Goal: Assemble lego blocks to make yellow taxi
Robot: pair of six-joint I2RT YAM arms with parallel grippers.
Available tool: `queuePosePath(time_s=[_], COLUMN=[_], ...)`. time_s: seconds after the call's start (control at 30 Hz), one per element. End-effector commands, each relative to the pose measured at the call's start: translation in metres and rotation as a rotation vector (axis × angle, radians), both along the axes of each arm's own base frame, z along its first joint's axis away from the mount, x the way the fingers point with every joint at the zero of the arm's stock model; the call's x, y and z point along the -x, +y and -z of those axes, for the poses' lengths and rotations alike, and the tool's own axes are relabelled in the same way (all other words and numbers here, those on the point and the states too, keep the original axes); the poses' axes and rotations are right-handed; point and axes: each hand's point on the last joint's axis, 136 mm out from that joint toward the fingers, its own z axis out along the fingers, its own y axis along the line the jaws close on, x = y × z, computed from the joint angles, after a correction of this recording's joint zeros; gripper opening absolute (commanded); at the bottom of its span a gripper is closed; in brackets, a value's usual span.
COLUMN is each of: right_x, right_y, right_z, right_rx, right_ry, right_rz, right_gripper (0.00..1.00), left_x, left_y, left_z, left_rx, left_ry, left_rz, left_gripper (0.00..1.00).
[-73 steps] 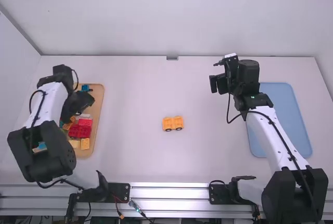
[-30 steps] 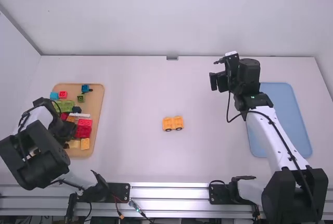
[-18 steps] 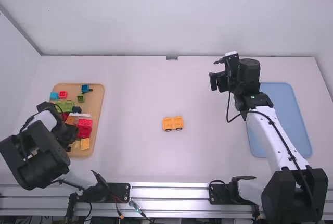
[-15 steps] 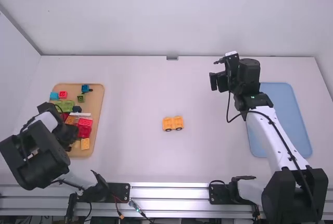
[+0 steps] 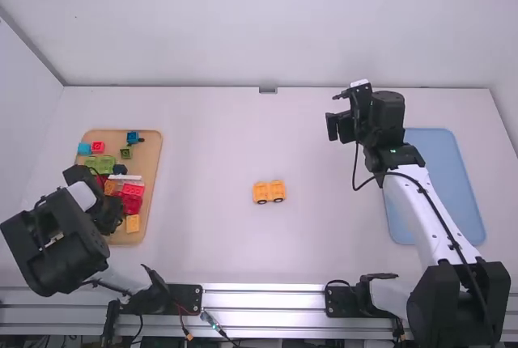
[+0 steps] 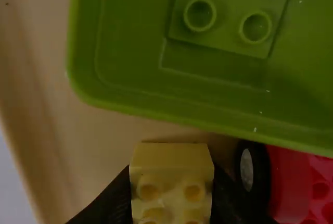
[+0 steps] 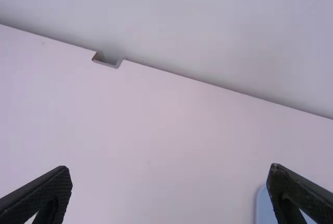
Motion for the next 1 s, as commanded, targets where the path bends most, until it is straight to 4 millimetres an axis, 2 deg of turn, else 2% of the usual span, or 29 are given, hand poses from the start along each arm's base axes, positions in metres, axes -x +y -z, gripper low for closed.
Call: queuePosePath(time_s=[0.0, 0.1, 0.23, 0.37, 0.43, 0.47, 0.53, 0.57, 0.7, 0.83, 0.9, 0.93, 0.97], right_x=[-0.005, -0.005, -0.005, -0.005, -0.005, -0.005, -0.005, -0.005, -0.004, -0.002, -0.002, -0.002, -0.002], right_y=[0.003, 0.003, 0.003, 0.003, 0.003, 0.003, 0.003, 0.003, 0.003, 0.002, 0.002, 0.002, 0.002], right_z=[-0.012, -0.012, -0.012, -0.012, -0.012, -0.012, -0.012, -0.012, -0.011, -0.008, -0.007, -0.007, -0.007], right_rx=[-0.007, -0.007, -0.007, -0.007, -0.007, -0.007, -0.008, -0.007, -0.007, -0.005, -0.004, -0.004, -0.004], right_ry=[-0.024, -0.025, -0.025, -0.024, -0.024, -0.024, -0.024, -0.024, -0.02, -0.005, 0.002, 0.002, 0.002], right_rz=[-0.004, -0.004, -0.004, -0.005, -0.005, -0.006, -0.006, -0.005, -0.005, -0.004, -0.004, -0.004, -0.004], right_gripper=[0.99, 0.99, 0.99, 0.99, 0.99, 0.99, 0.99, 0.99, 0.99, 0.99, 0.99, 0.99, 0.99], left_x=[0.008, -0.003, -0.016, -0.028, -0.037, -0.049, -0.078, -0.097, -0.139, -0.164, -0.185, -0.186, -0.194], left_y=[-0.004, -0.008, -0.006, 0.003, 0.003, 0.001, -0.011, -0.023, -0.06, -0.078, -0.109, -0.112, -0.135], left_z=[0.002, -0.001, -0.018, -0.051, -0.064, -0.074, -0.096, -0.11, -0.142, -0.155, -0.163, -0.163, -0.164], left_rx=[0.003, 0.036, 0.059, 0.061, 0.064, 0.075, 0.102, 0.117, 0.071, -0.054, -0.135, -0.137, -0.152], left_ry=[0.016, -0.026, -0.058, -0.058, -0.066, -0.094, -0.183, -0.251, -0.344, -0.284, -0.255, -0.255, -0.253], left_rz=[-0.006, 0.019, 0.033, 0.038, 0.093, 0.179, 0.405, 0.561, 0.934, 1.06, 1.283, 1.302, 1.453], left_gripper=[0.29, 0.11, 0.02, 0.02, 0.02, 0.02, 0.02, 0.02, 0.02, 0.02, 0.02, 0.02, 0.02])
